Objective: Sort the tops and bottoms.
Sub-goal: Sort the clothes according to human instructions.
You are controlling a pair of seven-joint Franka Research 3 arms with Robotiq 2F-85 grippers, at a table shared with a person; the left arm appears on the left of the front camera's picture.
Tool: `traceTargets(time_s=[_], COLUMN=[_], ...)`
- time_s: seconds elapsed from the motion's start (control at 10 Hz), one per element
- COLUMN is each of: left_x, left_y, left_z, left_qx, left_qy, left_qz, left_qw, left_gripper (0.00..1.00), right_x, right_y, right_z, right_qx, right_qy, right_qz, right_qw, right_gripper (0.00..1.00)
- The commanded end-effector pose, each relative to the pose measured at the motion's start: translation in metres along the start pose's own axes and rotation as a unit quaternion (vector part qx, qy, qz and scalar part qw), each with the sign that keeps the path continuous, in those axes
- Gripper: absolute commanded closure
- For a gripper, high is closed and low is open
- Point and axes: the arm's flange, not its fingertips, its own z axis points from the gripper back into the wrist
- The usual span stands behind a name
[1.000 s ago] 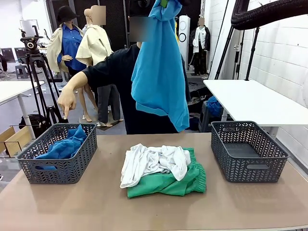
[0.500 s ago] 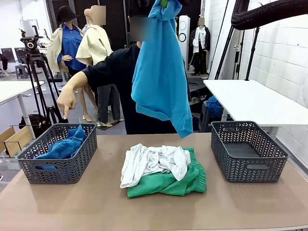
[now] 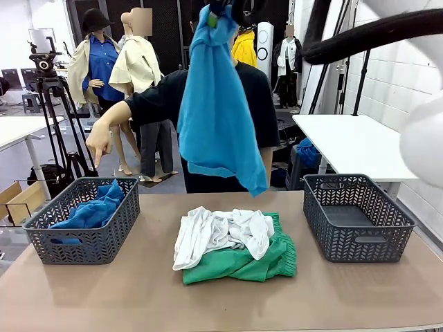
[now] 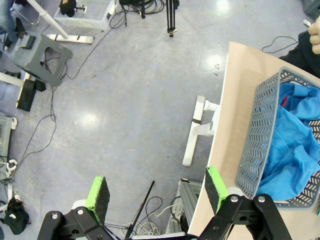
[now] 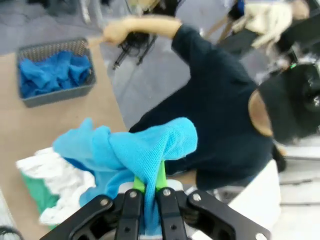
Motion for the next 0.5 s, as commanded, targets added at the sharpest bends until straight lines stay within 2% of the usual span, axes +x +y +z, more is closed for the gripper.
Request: traceTargets(time_s=[0.0,0.1,0.4], left_x=[-0.001,-0.001,-0.001], left_y=[0.003,0.003,0.003], left_z=[0.001,0.001,0.001], left_qx=[0.001,0.001,0.001], left_qy=[-0.001,-0.001,-0.001], left_qz=[-0.005,-0.005,-0.005], left_qw=[1.0,1.0,1.0], left_gripper=[0.0,0.0,0.0], right_x=[0.12,0.155,0.258], right_y=[-0.089,-0.098,-0.094], right_z=[-0.01,-0.023,-0.089], right_qx=[-0.028,-0.03,-0.064], right_qy=[-0.071,-0.106,-0.163], right_qz=[0.057,0.057,-0.028], right_qw=[0.995,0.992,0.984], right_gripper=[1.0,1.0,1.0])
